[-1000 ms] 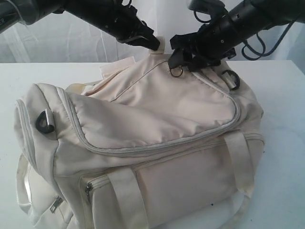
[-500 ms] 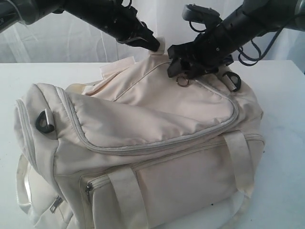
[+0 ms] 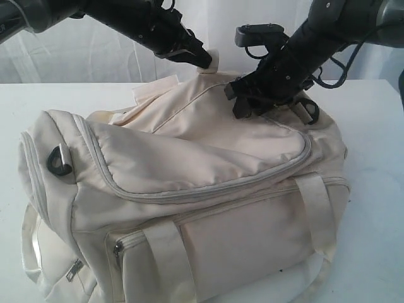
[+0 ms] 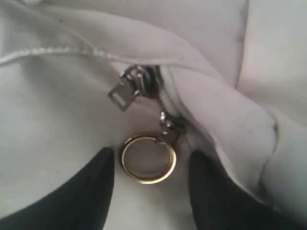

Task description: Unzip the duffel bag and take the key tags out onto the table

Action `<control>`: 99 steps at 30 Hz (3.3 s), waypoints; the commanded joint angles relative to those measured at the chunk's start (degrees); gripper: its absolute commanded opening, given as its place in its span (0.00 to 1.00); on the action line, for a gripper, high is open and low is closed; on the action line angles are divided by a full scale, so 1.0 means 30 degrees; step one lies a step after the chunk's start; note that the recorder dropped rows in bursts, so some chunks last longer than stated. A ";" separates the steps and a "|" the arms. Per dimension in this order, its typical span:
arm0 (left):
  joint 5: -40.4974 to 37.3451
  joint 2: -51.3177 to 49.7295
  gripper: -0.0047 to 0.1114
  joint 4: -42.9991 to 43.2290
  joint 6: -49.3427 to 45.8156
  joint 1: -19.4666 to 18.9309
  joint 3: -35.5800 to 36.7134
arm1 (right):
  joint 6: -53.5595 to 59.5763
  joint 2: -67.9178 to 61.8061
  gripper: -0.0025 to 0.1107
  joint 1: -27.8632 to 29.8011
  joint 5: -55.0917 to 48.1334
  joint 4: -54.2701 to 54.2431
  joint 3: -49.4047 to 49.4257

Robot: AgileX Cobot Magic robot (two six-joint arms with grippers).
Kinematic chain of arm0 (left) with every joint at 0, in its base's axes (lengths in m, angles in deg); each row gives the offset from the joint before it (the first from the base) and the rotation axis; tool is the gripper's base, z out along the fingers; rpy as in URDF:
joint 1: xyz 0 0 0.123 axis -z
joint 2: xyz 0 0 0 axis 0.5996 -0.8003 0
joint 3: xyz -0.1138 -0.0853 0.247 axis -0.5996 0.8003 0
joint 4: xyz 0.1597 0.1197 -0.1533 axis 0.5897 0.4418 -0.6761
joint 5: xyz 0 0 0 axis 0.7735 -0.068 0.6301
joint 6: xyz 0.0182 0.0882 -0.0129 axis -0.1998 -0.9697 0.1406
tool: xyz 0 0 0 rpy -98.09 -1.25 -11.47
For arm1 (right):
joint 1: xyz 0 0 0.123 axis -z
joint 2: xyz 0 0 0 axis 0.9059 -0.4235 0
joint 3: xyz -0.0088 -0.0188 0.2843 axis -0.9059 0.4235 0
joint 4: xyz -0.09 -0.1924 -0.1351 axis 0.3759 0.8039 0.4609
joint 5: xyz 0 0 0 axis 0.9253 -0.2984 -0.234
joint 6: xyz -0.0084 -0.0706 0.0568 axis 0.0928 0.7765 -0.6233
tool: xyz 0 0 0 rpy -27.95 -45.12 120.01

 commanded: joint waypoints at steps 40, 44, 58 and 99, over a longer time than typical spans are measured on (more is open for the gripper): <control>-0.0214 0.1046 0.04 -0.2164 -0.0091 0.0170 -0.0283 | -0.2745 -0.0032 0.51 -0.1533 0.0597 0.4191 -0.0781; -0.0214 0.1046 0.04 -0.2164 -0.0091 0.0170 -0.0283 | -0.2640 -0.0068 0.51 -0.1796 0.1456 0.3942 -0.0715; -0.0205 0.1046 0.04 -0.2481 -0.0231 0.0170 -0.0283 | -0.3138 -0.1017 0.25 -0.2013 0.1034 0.5722 -0.0715; 0.1961 0.1046 0.04 -0.0385 0.0480 0.0170 -0.0283 | -0.5435 0.1408 0.04 -0.2013 -0.6894 1.0481 -0.0666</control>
